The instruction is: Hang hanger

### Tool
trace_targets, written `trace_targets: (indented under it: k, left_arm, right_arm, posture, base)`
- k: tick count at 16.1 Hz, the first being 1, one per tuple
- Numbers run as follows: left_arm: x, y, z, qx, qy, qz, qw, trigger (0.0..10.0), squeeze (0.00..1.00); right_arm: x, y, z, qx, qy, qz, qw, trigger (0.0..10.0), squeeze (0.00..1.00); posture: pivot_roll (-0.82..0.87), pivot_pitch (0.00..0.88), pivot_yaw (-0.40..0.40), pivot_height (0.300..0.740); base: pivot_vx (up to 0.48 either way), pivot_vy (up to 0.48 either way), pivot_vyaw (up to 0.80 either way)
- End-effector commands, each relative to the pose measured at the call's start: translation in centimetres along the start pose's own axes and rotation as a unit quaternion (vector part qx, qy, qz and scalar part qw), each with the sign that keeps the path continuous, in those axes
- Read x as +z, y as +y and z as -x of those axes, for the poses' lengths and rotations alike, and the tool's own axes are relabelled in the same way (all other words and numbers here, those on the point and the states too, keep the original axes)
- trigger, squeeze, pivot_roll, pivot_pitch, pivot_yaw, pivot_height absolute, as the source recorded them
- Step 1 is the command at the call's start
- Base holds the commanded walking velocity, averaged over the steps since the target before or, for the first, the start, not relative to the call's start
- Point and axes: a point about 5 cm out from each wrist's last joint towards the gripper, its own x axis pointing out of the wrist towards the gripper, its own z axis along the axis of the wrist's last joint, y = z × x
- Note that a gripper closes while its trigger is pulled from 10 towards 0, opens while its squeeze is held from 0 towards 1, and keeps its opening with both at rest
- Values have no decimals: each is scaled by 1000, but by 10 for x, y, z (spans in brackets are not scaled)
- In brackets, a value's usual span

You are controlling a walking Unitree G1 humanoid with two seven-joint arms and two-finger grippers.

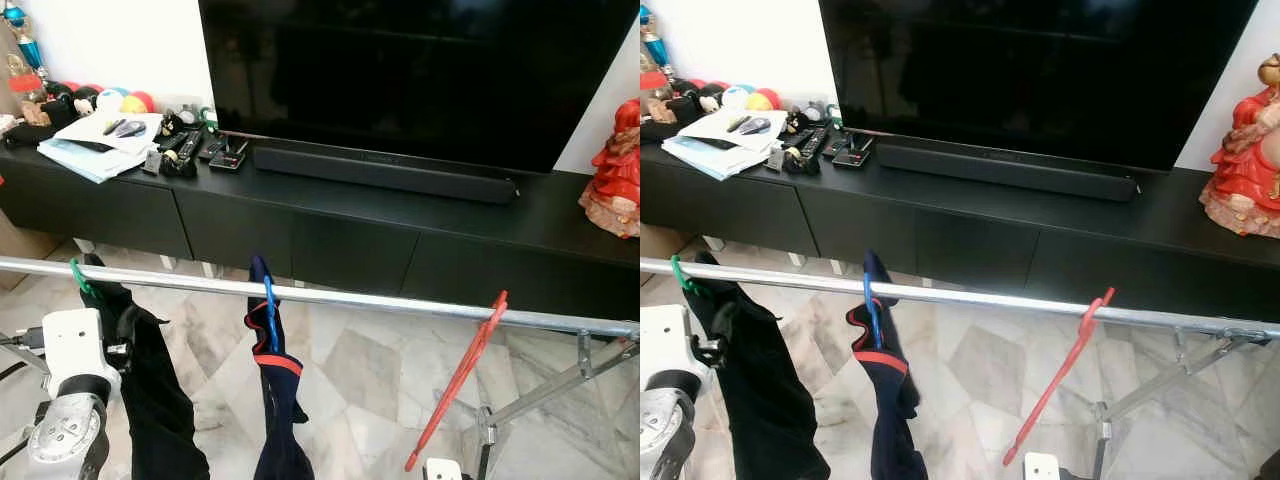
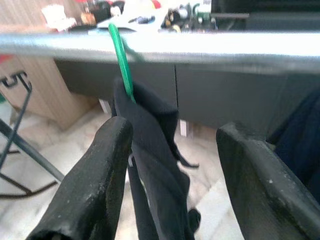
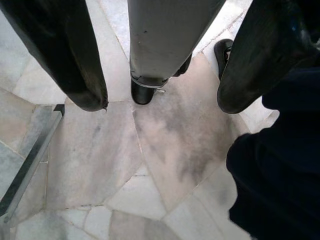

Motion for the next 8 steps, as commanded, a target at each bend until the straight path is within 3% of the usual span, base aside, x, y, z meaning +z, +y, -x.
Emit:
trace_targets:
  k: [1,3,8]
  left_arm:
    - [-4,6,-4,13,23,-2,1000,10000,0]
    - [-9,12,-10,44,47,20,998,10000,0]
    - [-15,10,-32,51,83,34,995,10000,0]
  right_arm:
    - [-4,-1,1,-1,5,2,1000,10000,0]
    - [-3,0,1,1,5,3,1000,10000,0]
    - [-2,0,0,1,4,2,1000,10000,0]
  posture:
    - [2,79,-12,721]
    - [4,79,-14,721]
    - [0,80,-17,721]
  base:
    - [0,0,0]
    - [0,0,0]
    - [0,0,0]
